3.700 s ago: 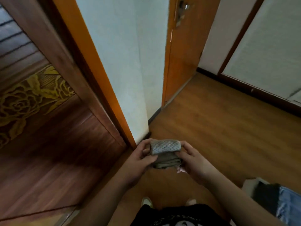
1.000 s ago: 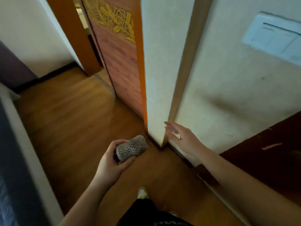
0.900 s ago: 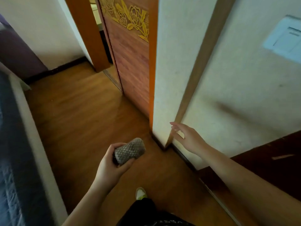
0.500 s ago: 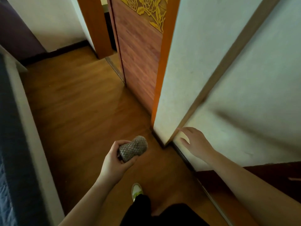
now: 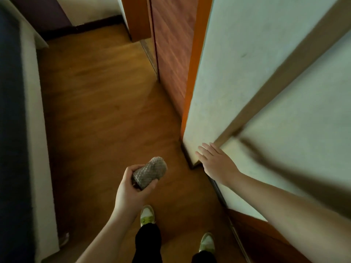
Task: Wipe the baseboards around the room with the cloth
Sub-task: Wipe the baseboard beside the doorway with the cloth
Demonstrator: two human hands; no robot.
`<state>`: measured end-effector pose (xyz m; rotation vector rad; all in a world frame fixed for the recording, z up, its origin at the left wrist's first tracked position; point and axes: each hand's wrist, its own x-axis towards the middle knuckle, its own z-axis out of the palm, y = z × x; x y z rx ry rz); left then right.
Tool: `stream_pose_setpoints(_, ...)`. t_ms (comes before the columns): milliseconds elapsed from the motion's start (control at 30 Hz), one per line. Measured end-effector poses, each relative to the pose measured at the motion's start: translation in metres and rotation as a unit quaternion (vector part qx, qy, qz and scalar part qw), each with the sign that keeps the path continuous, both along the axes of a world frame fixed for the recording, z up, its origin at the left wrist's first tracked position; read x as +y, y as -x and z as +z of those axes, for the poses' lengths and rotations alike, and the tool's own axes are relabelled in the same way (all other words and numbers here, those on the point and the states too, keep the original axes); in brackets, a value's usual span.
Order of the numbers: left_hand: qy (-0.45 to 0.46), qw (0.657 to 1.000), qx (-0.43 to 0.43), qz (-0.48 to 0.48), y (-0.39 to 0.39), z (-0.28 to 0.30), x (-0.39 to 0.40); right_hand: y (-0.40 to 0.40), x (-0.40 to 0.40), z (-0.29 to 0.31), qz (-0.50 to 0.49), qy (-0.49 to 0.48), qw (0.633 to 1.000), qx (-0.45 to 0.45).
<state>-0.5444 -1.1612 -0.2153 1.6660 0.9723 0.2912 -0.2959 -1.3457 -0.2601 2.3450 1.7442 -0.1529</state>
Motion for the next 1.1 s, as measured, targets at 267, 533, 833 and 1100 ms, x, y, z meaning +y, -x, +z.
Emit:
stream_pose_setpoints(267, 0.029, 0.997, 0.018, 0.062, -0.013, -0.133, -0.024, -0.019, 0.004, -0.125, -0.002, -0.012, 0.999, -0.034)
stream_pose_setpoints(533, 0.025, 0.998, 0.022, 0.053, -0.039, -0.289, -0.002, -0.031, -0.002, -0.289, 0.038, 0.045, 0.995, -0.078)
stream_pose_setpoints(833, -0.011, 1.0, 0.022, 0.001, -0.085, -0.474, 0.014, -0.062, 0.01, -0.401, 0.043, -0.083, 0.947, -0.307)
stream_pose_setpoints(1100, -0.065, 0.996, 0.019, -0.053, -0.164, -0.614, 0.027, -0.097, 0.017, -0.463, 0.027, -0.212, 0.946, -0.244)
